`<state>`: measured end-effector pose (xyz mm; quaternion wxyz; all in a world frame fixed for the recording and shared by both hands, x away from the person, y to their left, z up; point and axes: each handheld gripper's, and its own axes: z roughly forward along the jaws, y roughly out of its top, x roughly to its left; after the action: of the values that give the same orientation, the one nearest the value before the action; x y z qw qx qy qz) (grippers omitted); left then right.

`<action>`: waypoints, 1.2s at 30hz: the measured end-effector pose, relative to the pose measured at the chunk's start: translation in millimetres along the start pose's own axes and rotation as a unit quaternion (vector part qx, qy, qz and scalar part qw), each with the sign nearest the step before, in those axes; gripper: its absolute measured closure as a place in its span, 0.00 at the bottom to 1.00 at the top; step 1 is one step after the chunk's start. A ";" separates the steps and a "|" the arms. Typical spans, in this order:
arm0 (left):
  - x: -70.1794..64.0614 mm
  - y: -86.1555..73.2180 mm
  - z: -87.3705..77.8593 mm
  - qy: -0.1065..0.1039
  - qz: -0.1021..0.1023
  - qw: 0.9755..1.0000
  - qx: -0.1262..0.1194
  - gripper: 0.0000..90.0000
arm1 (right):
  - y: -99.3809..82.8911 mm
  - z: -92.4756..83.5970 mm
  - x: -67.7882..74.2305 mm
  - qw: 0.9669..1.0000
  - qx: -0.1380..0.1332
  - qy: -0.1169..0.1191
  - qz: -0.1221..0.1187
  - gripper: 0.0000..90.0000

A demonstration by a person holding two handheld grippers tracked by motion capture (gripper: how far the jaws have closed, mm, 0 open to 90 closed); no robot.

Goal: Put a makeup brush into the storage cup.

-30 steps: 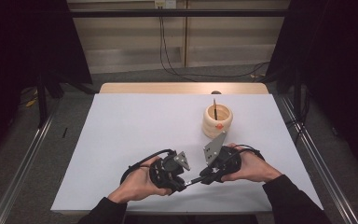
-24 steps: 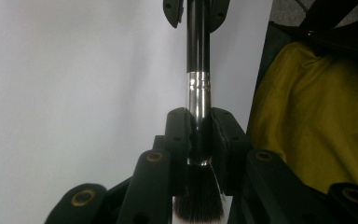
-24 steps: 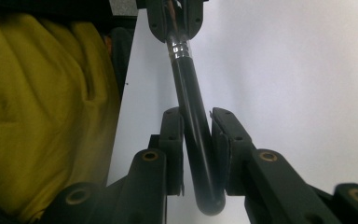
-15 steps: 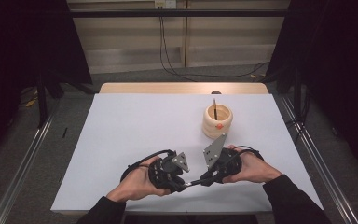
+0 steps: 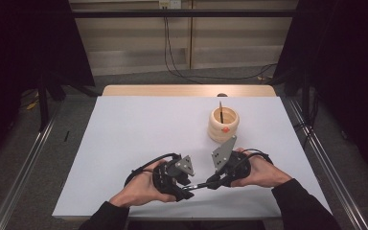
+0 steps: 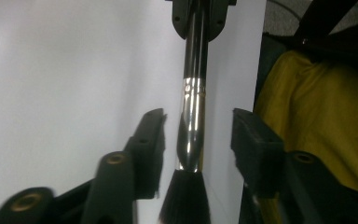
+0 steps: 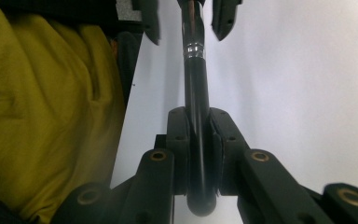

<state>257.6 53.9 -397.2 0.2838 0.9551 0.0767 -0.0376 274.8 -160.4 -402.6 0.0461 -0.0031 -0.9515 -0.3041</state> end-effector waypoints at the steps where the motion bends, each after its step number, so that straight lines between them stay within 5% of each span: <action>1: -0.3 -0.2 0.0 0.002 -0.004 1.000 -0.004 0.52 | -0.2 0.1 0.2 1.000 -0.002 0.002 0.002 0.88; 8: 1.7 0.1 -2.9 0.024 -0.018 0.999 -0.022 0.20 | -2.2 -2.8 -0.8 1.000 -0.017 -0.008 0.011 0.88; 15: 5.5 -4.2 -11.2 0.027 -0.031 0.997 -0.063 0.05 | -6.5 -6.2 -0.8 0.999 -0.029 -0.017 0.022 0.88; 19: 8.8 -9.9 -18.5 0.033 -0.046 0.992 -0.109 0.05 | -9.5 -7.1 -0.5 0.999 -0.029 -0.022 0.035 0.88; 20: 9.6 -12.2 -21.2 0.025 -0.036 0.992 -0.119 0.07 | -10.4 -7.4 -0.8 0.998 -0.032 -0.025 0.040 0.88; 21: 9.2 -13.7 -23.2 0.022 -0.040 0.990 -0.135 0.07 | -11.4 -7.9 -1.0 0.998 -0.034 -0.024 0.043 0.88; 23: 8.1 -16.2 -27.3 0.051 -0.056 0.983 -0.168 0.06 | -13.2 -9.5 -1.1 0.998 -0.038 -0.029 0.050 0.88; 29: 10.8 -23.9 -31.6 0.054 -0.076 0.978 -0.185 0.05 | -17.3 -12.5 0.4 0.996 -0.049 -0.036 0.060 0.88; 36: 11.7 -31.2 -34.8 0.094 -0.076 0.967 -0.223 0.05 | -26.5 -14.9 3.1 0.994 -0.059 -0.045 0.075 0.88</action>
<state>264.9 100.3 -386.2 0.4771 0.8585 0.1815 0.0492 272.1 -190.7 -405.6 0.0261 -0.0906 -0.9301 -0.3550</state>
